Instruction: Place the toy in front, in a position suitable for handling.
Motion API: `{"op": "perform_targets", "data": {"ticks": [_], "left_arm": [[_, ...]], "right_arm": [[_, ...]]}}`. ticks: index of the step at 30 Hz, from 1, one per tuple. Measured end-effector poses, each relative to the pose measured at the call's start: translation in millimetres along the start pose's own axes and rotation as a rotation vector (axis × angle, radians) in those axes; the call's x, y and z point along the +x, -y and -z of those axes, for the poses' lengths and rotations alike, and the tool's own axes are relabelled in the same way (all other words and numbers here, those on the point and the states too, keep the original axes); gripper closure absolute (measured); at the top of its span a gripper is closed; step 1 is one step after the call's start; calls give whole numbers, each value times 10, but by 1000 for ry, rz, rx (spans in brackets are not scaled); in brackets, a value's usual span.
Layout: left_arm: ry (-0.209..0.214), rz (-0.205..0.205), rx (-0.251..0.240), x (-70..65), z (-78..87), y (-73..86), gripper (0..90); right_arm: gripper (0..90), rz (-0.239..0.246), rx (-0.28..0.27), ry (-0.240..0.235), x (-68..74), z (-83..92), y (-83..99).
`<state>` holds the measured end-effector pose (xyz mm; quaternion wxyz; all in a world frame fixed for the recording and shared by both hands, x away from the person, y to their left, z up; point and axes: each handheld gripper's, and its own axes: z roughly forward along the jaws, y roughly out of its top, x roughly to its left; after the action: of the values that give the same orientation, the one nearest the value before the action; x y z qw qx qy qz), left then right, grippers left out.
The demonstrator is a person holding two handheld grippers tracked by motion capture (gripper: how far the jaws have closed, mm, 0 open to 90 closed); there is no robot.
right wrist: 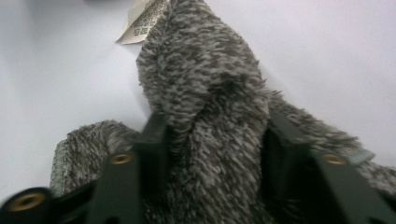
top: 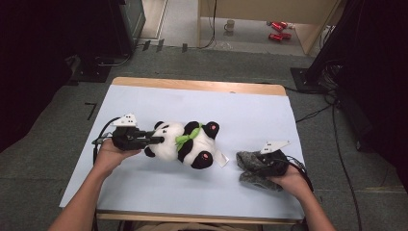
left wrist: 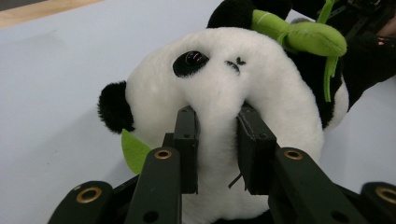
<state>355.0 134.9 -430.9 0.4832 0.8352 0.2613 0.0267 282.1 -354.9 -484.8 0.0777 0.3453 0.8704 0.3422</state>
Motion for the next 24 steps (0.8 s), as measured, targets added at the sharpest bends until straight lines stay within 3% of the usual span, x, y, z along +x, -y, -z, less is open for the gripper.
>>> {"op": "perform_targets", "data": {"ticks": [3, 6, 8, 13, 14, 18, 19, 21, 24], "left_arm": [[20, 24, 18, 2, -1, -3, 780], [55, 30, 39, -10, 2, -18, 804], [56, 27, 36, -37, 16, -33, 816], [40, 53, 5, -61, 20, -65, 839], [41, 73, -21, -61, 34, -73, 848], [49, 95, -76, -84, 61, -110, 854], [69, 116, -110, -85, 72, -121, 857], [68, 113, -144, -108, 89, -148, 860], [55, 87, -113, -145, 29, -140, 860]], "right_arm": [[717, -11, 21, -17, 4, -2, -43], [742, -30, 31, -28, -1, 2, -65], [752, -44, 28, -44, -9, 12, -92], [756, -53, -62, -62, -5, 86, -228], [757, -46, -96, -59, -4, 123, -301], [757, -44, -124, -53, -5, 161, -375], [756, -43, -134, -53, -10, 169, -399], [756, -41, -148, -52, -15, 192, -454], [756, -43, -170, -53, -19, 221, -527]]}}
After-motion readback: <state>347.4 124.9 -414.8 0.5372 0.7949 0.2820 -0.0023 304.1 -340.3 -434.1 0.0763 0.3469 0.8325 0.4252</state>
